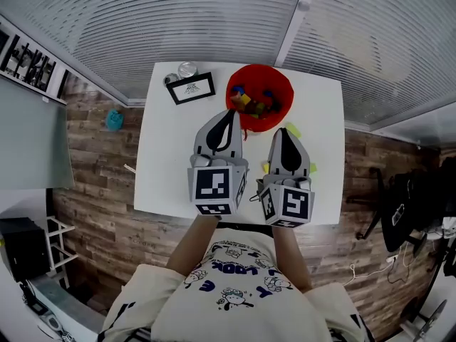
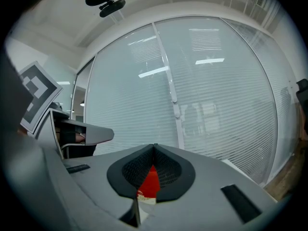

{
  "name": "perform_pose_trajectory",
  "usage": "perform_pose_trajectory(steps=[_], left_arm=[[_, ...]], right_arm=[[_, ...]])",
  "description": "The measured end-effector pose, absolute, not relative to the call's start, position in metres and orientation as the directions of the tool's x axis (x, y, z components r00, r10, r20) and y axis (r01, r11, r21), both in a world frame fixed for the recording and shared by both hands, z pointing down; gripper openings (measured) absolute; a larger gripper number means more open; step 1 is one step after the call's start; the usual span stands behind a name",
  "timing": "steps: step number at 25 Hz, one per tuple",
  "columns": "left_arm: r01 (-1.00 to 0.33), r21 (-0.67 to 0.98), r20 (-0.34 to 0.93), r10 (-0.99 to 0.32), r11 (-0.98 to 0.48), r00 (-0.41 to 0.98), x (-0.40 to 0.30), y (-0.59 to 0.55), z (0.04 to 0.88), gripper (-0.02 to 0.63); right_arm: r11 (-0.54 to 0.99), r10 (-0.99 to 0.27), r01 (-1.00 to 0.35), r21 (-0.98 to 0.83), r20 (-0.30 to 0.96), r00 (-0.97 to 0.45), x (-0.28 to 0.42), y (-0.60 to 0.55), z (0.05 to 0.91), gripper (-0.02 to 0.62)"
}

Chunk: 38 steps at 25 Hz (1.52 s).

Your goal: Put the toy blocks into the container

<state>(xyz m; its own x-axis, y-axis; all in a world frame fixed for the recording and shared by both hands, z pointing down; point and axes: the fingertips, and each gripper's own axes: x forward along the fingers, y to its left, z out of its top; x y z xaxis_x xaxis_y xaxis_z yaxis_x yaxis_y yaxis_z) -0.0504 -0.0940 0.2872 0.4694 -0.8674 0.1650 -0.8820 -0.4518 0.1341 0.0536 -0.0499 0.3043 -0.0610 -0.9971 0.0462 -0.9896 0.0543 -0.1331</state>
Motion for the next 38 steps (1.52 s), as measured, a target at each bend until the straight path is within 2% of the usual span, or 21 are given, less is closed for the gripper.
perform_pose_trajectory(steps=[22, 38], left_arm=[[-0.783, 0.141, 0.249, -0.744, -0.606, 0.621, -0.005, -0.058, 0.324, 0.030], [-0.719, 0.168, 0.375, -0.630, -0.675, 0.680, 0.032, -0.041, 0.381, 0.030]], right_arm=[[-0.134, -0.986, -0.981, -0.138, 0.117, 0.118, 0.093, -0.001, 0.330, 0.031], [-0.252, -0.951, -0.954, -0.160, 0.223, 0.213, 0.125, 0.026, 0.375, 0.031]])
